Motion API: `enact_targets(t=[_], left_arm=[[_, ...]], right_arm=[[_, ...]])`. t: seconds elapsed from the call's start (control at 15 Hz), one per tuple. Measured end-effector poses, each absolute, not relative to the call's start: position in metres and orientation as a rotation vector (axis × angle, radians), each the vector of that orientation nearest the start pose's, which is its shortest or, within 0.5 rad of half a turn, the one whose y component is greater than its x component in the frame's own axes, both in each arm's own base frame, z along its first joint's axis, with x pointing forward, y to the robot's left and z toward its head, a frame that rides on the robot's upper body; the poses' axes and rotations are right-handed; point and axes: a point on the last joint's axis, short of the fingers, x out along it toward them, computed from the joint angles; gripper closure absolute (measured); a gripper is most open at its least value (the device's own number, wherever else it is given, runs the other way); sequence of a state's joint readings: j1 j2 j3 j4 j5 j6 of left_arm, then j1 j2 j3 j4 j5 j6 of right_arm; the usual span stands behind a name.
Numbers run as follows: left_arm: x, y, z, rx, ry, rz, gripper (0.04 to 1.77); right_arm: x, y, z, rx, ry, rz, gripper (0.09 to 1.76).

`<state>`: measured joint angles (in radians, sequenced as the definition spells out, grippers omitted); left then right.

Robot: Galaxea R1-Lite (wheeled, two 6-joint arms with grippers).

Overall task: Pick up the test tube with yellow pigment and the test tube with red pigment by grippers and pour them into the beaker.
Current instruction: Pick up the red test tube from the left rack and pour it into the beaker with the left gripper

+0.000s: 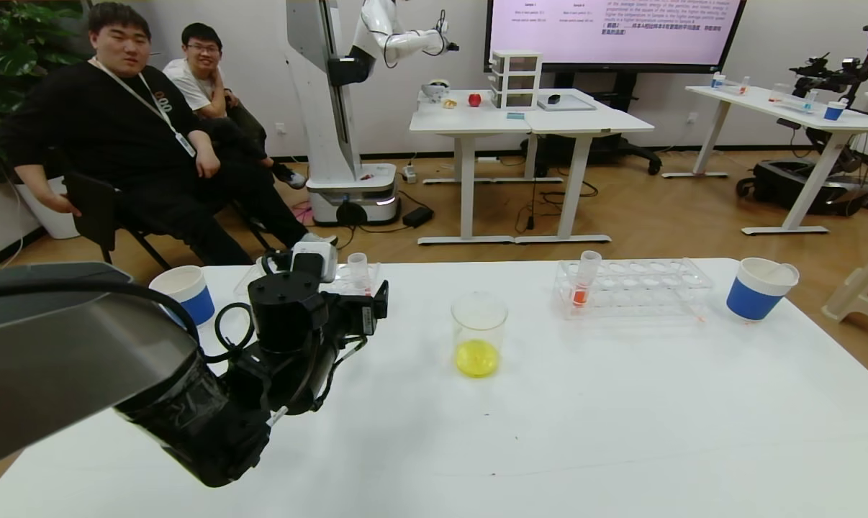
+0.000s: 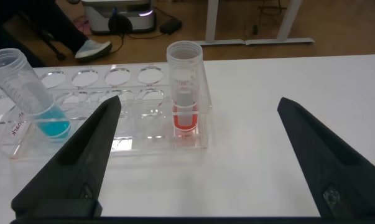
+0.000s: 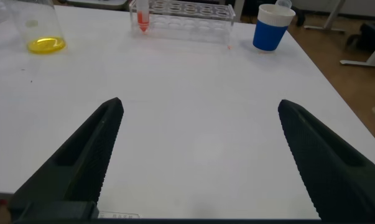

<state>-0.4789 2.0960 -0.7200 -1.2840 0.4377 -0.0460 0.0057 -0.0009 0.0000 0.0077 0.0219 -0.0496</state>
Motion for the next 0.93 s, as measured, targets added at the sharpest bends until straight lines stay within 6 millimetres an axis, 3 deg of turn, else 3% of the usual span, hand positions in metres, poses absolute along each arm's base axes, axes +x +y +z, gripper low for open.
enact_targets(t=[0.47, 0.93], left_arm=[[0.378, -0.167, 0.08, -0.007, 0.068, -0.003, 0.06], [0.389, -0.167, 0.073, -0.015, 0.058, 0.002, 0.06]], right_arm=[[-0.023, 0.0, 0.075, -0.05, 0.006, 0.027, 0.11], [-0.023, 0.0, 0.075, -0.05, 0.006, 0.028, 0.11]])
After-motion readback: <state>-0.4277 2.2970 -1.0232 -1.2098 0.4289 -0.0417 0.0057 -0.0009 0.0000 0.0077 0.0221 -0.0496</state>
